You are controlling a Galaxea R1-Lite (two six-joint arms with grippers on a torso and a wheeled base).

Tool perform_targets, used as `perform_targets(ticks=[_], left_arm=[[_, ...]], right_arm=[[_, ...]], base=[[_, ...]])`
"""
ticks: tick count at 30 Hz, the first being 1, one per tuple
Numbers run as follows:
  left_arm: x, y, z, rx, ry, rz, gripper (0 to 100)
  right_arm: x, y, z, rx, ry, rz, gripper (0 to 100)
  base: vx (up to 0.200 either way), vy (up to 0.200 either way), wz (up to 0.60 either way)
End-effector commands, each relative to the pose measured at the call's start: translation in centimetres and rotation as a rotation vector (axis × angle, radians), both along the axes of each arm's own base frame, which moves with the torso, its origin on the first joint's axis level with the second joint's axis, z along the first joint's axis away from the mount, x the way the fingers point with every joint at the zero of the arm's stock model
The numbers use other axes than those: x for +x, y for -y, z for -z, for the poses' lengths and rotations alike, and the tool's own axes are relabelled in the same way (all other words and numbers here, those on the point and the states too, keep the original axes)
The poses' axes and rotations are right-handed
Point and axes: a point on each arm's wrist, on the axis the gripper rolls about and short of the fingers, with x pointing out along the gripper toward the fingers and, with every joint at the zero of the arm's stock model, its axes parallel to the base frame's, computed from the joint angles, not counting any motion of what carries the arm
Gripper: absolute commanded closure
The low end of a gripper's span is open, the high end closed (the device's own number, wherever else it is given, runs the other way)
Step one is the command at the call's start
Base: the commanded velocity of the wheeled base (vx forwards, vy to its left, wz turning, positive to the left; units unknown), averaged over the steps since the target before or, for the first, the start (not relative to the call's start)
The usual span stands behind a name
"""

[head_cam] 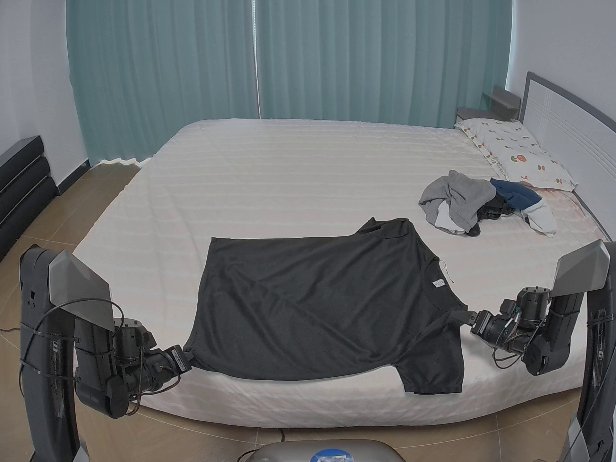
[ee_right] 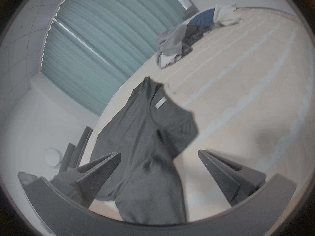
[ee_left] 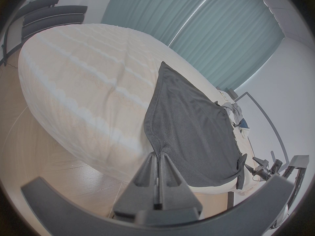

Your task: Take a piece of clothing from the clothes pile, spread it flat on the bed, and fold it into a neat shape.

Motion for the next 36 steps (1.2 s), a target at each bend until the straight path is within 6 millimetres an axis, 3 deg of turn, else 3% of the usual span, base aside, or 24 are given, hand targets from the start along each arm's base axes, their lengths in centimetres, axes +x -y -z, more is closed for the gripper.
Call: perform_targets(ticks=[1, 10, 34, 35, 36], left_arm=[[0.0, 0.0, 0.0, 0.003, 0.012, 0.003, 100], [0.0, 0.0, 0.0, 0.005, 0.011, 0.004, 100], [0.0, 0.0, 0.0, 0.004, 0.011, 0.006, 100], [0.0, 0.0, 0.0, 0.004, 0.011, 0.006, 100], [-0.1, 0.0, 0.0, 0.004, 0.009, 0.006, 100]], right_arm=[[-2.6, -0.3, -0.8, 0.026, -0.045, -0.077, 0], [-5.3, -0.7, 0.7, -0.065, -0.117, -0.153, 0], [-4.7, -2.7, 1.7, -0.094, -0.061, -0.187, 0], [-4.7, -2.6, 1.7, -0.096, -0.063, -0.182, 100], [-4.7, -2.5, 1.7, -0.095, -0.063, -0.180, 100]], base=[[0.000, 0.000, 0.00], [0.000, 0.000, 0.00], [0.000, 0.000, 0.00], [0.000, 0.000, 0.00], [0.000, 0.000, 0.00]])
